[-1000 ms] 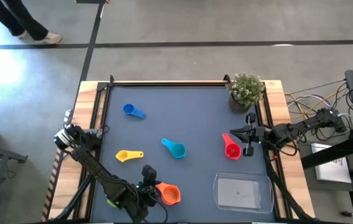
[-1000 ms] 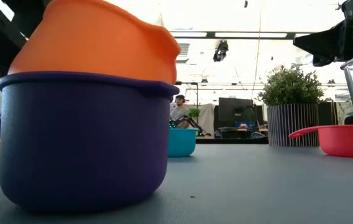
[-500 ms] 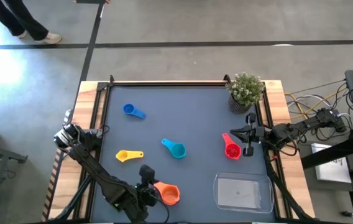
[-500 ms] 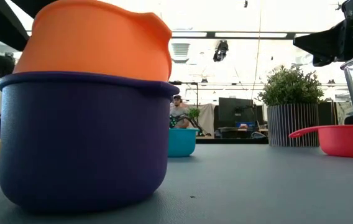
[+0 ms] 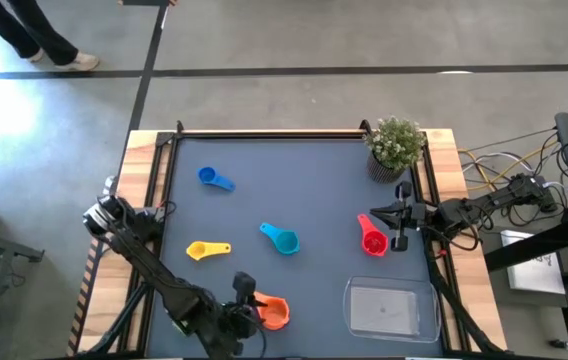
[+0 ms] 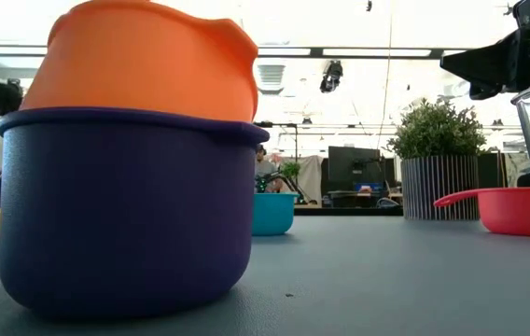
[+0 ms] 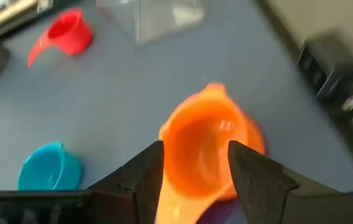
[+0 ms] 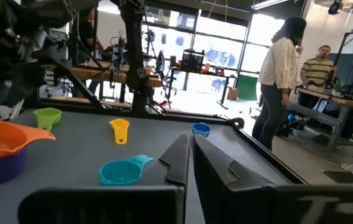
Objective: Nest measuring cups in basket
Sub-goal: Stack the orange measuring cup on top of the purple measuring cup
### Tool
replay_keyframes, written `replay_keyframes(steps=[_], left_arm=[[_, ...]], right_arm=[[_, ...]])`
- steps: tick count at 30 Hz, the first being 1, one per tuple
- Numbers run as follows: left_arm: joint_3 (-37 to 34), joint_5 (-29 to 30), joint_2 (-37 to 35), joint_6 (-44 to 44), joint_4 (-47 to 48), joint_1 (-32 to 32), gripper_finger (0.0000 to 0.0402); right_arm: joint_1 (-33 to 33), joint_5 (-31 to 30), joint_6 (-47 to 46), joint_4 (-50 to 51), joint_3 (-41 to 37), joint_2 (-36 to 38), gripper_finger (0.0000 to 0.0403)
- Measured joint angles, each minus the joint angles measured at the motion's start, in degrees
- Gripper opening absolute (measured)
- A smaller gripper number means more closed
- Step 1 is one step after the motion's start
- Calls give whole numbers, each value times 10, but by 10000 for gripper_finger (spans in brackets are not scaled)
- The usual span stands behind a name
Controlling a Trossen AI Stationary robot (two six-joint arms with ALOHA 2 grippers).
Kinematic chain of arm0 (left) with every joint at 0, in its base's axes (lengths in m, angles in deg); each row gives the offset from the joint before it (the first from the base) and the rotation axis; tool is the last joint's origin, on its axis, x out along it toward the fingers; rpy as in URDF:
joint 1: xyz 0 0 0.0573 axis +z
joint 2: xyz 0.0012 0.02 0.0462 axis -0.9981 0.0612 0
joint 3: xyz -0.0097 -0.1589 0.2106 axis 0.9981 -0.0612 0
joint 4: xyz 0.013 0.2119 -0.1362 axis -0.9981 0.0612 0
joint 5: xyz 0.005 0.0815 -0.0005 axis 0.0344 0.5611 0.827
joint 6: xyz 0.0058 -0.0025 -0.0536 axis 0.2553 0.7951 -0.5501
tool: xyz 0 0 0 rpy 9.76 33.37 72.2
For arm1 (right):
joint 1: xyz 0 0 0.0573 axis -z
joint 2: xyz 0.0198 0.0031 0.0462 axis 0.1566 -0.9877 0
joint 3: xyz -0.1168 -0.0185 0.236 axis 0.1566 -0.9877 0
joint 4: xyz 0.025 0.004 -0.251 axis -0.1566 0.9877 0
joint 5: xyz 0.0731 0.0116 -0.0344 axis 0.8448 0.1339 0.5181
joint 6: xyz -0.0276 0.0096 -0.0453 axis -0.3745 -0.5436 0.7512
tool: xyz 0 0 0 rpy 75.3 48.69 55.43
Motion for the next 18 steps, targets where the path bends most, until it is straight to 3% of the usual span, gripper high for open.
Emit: replay_keyframes(steps=[10,18], left_arm=[[-204,-3,-87,3,-306,7,118],[-261,-12,-67,-14,-406,7,114]], right_arm=[[0,0,0,0,0,0,13],[0,0,0,0,0,0,13]])
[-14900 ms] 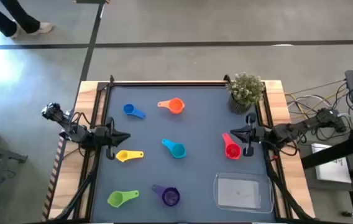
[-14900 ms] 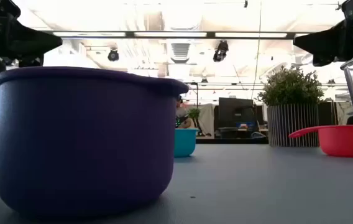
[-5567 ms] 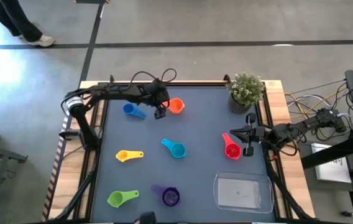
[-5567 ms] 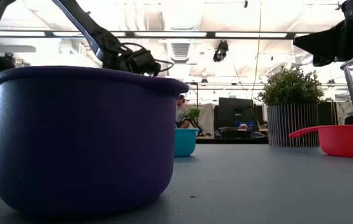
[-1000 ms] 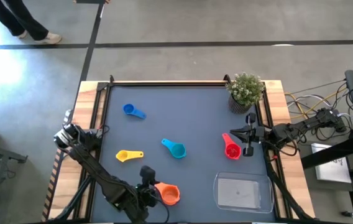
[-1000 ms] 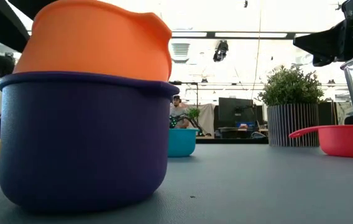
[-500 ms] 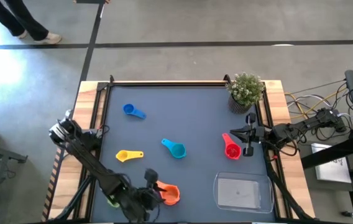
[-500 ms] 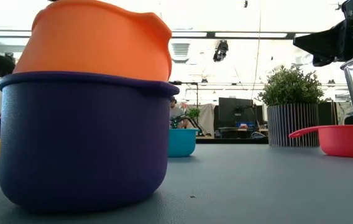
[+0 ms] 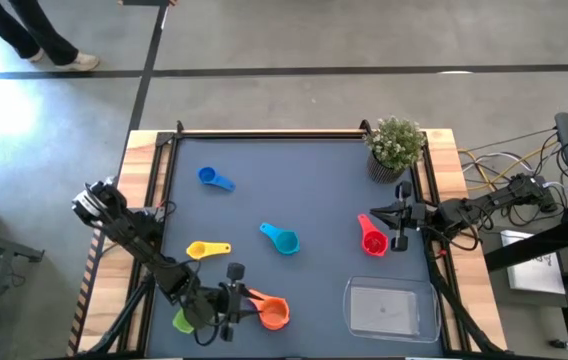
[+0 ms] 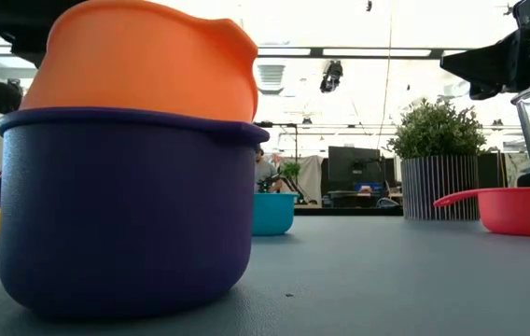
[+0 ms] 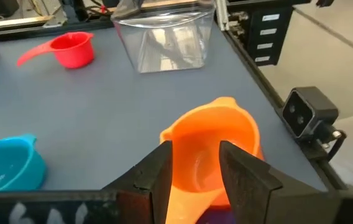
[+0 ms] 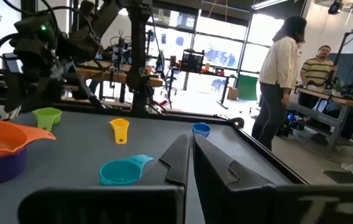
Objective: Nest measuring cups in basket
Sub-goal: Stack the orange measuring cup on top of the purple measuring cup, then stack the red measuring cup on top of the orange measuring cup
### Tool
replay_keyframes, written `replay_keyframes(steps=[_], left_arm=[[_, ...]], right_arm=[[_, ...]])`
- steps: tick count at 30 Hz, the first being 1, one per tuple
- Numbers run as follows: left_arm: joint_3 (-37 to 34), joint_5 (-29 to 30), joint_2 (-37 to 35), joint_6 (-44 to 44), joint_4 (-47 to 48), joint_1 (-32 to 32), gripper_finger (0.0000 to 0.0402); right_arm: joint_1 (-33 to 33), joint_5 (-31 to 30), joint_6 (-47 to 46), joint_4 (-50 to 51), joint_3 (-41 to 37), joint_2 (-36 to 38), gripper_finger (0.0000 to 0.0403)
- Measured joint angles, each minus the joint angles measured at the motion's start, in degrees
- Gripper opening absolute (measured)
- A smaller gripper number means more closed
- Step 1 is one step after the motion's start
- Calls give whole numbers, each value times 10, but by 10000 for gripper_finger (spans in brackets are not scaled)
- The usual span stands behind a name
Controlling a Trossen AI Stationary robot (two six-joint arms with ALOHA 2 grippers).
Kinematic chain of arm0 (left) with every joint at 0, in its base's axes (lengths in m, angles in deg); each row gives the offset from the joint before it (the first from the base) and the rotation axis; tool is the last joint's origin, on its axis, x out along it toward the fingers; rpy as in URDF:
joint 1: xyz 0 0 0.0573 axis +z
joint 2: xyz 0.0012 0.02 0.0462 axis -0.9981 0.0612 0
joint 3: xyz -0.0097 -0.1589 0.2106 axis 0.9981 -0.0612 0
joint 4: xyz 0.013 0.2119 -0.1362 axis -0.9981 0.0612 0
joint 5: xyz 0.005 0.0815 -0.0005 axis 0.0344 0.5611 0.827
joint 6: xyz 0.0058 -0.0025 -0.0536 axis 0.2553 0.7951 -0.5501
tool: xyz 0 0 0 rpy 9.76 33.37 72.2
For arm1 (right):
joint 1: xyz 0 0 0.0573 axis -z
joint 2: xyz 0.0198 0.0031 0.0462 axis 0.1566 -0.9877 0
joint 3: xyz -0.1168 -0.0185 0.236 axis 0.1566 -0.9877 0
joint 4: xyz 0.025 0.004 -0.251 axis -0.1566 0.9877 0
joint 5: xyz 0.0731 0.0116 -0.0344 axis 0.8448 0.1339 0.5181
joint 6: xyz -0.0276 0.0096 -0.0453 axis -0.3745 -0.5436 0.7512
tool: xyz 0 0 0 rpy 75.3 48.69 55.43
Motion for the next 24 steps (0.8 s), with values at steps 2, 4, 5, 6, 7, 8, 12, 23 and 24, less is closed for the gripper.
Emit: replay_keyframes(steps=[2,4,5,6,7,8,12,23,24], left_arm=[[6,-2,8,1,-5,1,113],[15,-6,18,2,-7,1,113],[17,-8,23,3,-7,1,113],[20,-12,30,3,-6,1,113],[24,-17,36,4,-6,2,113],[25,-20,43,4,-6,3,113],[31,-21,71,0,-2,5,113],[35,-19,26,53,25,11,113],[35,-17,14,58,38,11,113]], right_arm=[[0,0,0,0,0,0,13],[0,0,0,0,0,0,13],[0,0,0,0,0,0,13],[0,0,0,0,0,0,13],[0,0,0,0,0,0,13],[0,0,0,0,0,0,13],[0,0,0,0,0,0,13],[0,0,0,0,0,1,13],[0,-1,0,0,0,0,13]])
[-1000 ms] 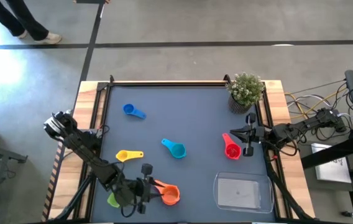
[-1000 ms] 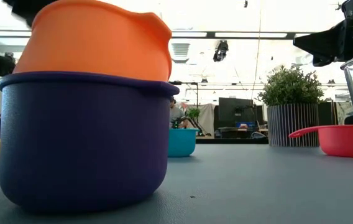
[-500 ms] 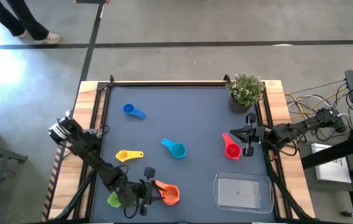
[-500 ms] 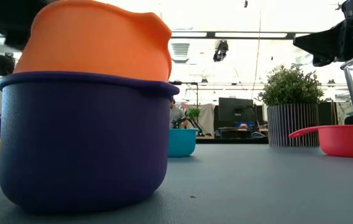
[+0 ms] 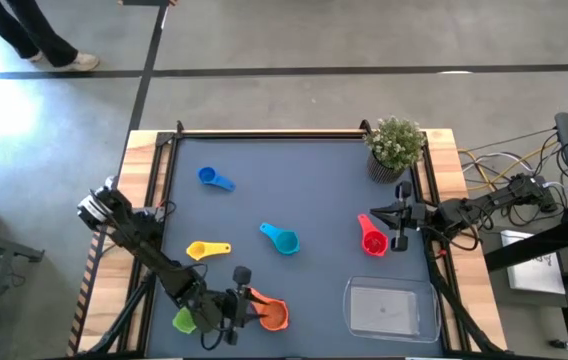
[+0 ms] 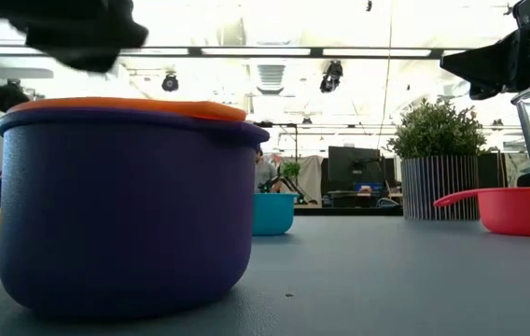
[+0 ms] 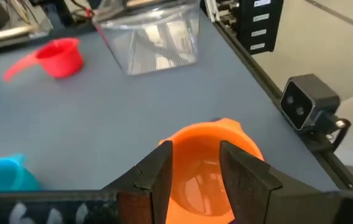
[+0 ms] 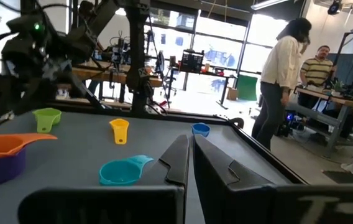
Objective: Nest measuring cups in basket
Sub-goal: Stack the red measuring cup on top of the orange measuring cup
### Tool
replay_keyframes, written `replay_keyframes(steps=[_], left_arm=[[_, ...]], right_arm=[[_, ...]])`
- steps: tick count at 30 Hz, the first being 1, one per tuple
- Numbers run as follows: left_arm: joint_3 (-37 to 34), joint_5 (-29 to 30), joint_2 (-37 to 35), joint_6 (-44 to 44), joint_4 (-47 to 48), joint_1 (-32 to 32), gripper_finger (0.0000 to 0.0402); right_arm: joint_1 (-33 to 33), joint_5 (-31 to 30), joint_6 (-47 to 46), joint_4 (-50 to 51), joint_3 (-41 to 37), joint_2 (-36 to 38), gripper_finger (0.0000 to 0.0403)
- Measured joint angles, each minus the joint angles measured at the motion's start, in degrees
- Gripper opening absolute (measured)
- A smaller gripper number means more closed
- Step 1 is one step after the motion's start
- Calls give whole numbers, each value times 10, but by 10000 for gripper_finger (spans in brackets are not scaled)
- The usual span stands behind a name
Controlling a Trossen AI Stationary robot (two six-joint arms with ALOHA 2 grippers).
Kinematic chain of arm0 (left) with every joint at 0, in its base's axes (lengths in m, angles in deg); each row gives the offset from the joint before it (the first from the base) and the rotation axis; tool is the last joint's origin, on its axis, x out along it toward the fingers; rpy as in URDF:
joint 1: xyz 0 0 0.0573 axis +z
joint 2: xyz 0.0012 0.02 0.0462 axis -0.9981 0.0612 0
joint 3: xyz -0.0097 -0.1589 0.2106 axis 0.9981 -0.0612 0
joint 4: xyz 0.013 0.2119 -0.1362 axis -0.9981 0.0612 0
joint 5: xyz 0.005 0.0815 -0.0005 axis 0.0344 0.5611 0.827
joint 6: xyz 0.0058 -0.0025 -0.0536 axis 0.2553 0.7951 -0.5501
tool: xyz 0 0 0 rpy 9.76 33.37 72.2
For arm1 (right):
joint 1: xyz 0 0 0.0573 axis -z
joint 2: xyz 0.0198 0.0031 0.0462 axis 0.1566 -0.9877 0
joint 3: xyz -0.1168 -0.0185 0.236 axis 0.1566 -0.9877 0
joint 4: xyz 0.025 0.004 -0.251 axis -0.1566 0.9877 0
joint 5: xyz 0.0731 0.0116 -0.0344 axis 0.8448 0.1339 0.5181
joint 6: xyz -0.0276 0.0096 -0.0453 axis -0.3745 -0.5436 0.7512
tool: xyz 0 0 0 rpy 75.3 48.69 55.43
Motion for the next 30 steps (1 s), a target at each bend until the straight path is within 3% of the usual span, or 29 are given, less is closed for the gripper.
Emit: replay_keyframes(steps=[10,15,18,21,27,30], left_arm=[[0,43,-141,1,197,13,113],[0,182,-166,84,253,16,113],[0,244,-171,85,255,17,113],[0,243,-172,80,257,25,113],[0,142,-183,63,250,43,101],[0,132,-191,71,221,42,79]], right_arm=[[0,0,0,0,0,0,13],[0,0,0,0,0,0,13],[0,0,0,0,0,0,13],[0,0,0,0,0,0,13],[0,0,0,0,0,0,13],[0,0,0,0,0,0,13]])
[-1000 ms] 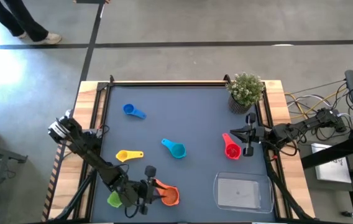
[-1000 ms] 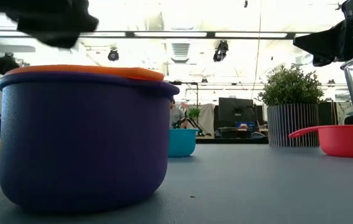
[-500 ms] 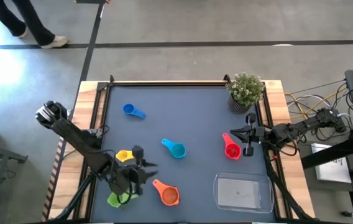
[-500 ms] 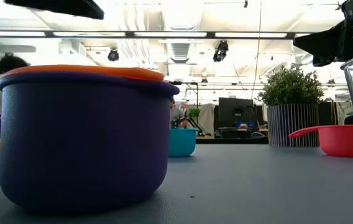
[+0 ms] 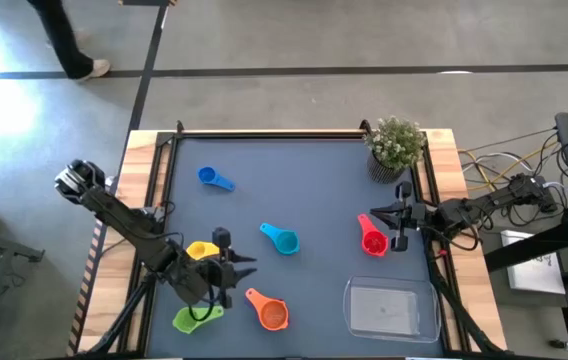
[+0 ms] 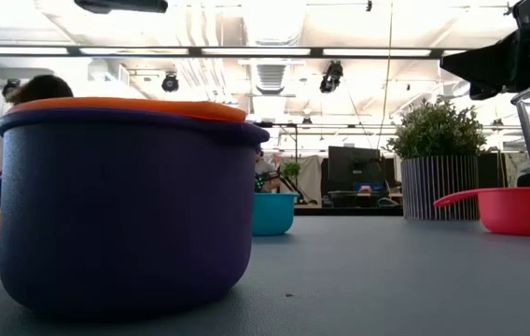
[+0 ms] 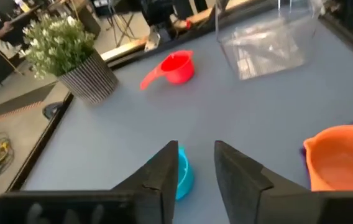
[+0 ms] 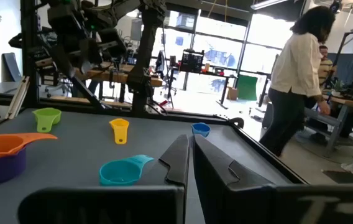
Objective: Nest measuring cups in basket
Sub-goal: Stack the red measuring cup on top of the orange measuring cup
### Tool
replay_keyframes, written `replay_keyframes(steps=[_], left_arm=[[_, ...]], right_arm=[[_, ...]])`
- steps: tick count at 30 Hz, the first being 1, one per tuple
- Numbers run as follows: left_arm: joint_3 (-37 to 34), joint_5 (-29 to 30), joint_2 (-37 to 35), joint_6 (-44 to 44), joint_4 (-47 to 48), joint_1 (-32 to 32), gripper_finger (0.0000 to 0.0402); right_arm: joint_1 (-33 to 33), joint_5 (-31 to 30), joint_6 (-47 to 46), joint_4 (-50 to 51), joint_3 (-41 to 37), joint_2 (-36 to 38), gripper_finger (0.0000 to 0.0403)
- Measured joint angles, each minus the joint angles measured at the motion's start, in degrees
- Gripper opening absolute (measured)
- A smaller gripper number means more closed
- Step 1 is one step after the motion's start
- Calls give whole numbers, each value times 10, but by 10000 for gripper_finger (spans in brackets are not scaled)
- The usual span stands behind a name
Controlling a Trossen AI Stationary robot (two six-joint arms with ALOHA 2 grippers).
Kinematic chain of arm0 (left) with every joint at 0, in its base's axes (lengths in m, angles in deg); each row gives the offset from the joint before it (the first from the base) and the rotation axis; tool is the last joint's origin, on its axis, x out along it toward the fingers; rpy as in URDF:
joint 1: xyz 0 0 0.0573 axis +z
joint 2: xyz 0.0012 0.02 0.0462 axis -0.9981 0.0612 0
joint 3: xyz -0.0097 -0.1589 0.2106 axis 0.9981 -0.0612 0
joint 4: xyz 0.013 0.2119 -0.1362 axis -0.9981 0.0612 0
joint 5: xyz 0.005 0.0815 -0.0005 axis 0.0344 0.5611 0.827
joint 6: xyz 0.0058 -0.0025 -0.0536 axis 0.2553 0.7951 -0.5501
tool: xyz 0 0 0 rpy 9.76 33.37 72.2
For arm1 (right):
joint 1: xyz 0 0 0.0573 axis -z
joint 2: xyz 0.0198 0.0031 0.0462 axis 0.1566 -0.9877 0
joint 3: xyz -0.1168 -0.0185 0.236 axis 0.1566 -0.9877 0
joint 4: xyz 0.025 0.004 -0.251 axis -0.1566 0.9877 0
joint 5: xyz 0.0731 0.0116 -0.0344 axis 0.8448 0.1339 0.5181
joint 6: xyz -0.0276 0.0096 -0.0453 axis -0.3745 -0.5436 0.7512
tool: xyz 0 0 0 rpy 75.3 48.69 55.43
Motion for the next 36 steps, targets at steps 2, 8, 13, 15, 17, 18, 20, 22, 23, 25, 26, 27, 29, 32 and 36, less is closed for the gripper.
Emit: replay_keyframes(steps=[2,8,13,15,17,18,20,22,23,25,26,27,29,32,36], left_arm=[[0,1,-6,19,-5,1,63],[-1,0,-31,46,6,32,22],[-29,-44,-61,69,-9,78,3],[-54,-81,-75,85,-49,98,2],[-88,-124,-92,108,-116,119,1],[-108,-149,-101,118,-150,129,0],[-149,-202,-118,129,-213,150,0],[-187,-239,-136,124,-267,172,0],[-205,-252,-143,116,-292,180,0],[-234,-274,-156,92,-312,194,0],[-246,-284,-160,81,-315,199,0],[-253,-293,-164,72,-316,201,0],[-260,-302,-170,57,-318,203,0],[-256,-328,-168,37,-307,203,0],[-223,-399,-156,26,-241,202,1]], right_arm=[[0,0,0,0,0,0,13],[0,0,0,0,0,0,13],[0,0,0,0,0,0,13],[0,0,0,0,0,0,13],[0,0,0,0,0,0,13],[0,0,0,0,0,0,13],[0,0,0,0,0,0,13],[0,0,0,-4,0,0,13],[0,0,0,-10,0,0,13],[0,0,0,-29,0,0,13],[0,0,0,-43,0,0,13],[0,0,0,-60,0,0,13],[0,0,0,-102,0,0,13],[0,0,-1,-149,0,0,13],[0,0,-44,-186,0,0,13]])
